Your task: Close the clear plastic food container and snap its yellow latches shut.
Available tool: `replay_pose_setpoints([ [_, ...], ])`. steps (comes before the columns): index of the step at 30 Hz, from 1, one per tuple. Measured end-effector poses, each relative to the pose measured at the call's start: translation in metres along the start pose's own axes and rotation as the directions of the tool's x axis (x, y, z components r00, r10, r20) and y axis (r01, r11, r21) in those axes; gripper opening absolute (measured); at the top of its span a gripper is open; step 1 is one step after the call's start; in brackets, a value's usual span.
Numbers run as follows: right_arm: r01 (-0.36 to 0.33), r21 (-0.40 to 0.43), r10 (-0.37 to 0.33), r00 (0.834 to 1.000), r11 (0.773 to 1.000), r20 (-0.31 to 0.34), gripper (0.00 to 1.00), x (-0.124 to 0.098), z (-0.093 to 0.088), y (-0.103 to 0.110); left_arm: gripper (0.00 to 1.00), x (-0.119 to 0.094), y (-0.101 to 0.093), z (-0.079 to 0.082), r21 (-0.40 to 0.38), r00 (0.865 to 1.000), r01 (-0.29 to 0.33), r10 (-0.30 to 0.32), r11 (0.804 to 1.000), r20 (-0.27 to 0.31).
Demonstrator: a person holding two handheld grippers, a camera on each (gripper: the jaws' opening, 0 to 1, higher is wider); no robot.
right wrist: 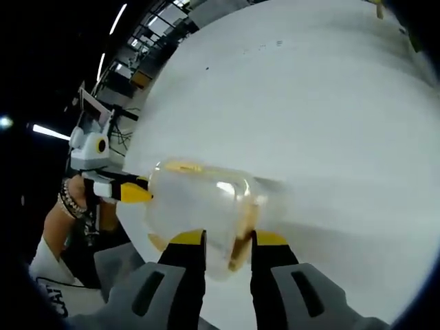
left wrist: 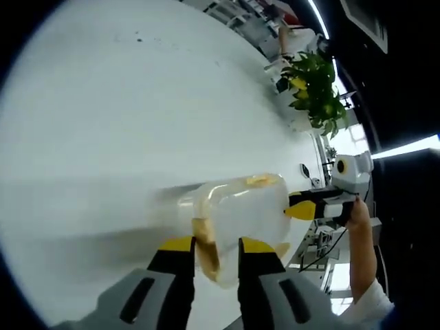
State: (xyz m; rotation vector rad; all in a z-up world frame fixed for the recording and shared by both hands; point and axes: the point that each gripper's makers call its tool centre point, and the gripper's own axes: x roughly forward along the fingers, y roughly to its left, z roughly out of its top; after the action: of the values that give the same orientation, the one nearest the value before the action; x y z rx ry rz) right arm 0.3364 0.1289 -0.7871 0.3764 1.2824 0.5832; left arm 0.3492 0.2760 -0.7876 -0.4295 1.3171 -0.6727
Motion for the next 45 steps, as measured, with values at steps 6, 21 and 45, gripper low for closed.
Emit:
replay_pose_setpoints([
  [6, 0.005, -0.006, -0.005, 1.000, 1.000, -0.005, 0.21, 0.000, 0.001, 0.000, 0.17, 0.001, 0.002, 0.001, 0.007, 1.000, 0.001, -0.001, 1.000, -0.001],
  [21, 0.062, -0.075, -0.064, 0.998, 0.995, -0.028, 0.23, 0.002, 0.003, 0.003, 0.18, 0.001, 0.000, 0.002, 0.093, 0.999, -0.039, 0.039, 0.995, -0.003],
  [45, 0.348, -0.501, -0.410, 0.912, 0.792, -0.015, 0.26, -0.005, 0.014, 0.008, 0.23, -0.007, -0.013, 0.023, 0.653, 0.944, -0.315, 0.301, 0.689, 0.138],
])
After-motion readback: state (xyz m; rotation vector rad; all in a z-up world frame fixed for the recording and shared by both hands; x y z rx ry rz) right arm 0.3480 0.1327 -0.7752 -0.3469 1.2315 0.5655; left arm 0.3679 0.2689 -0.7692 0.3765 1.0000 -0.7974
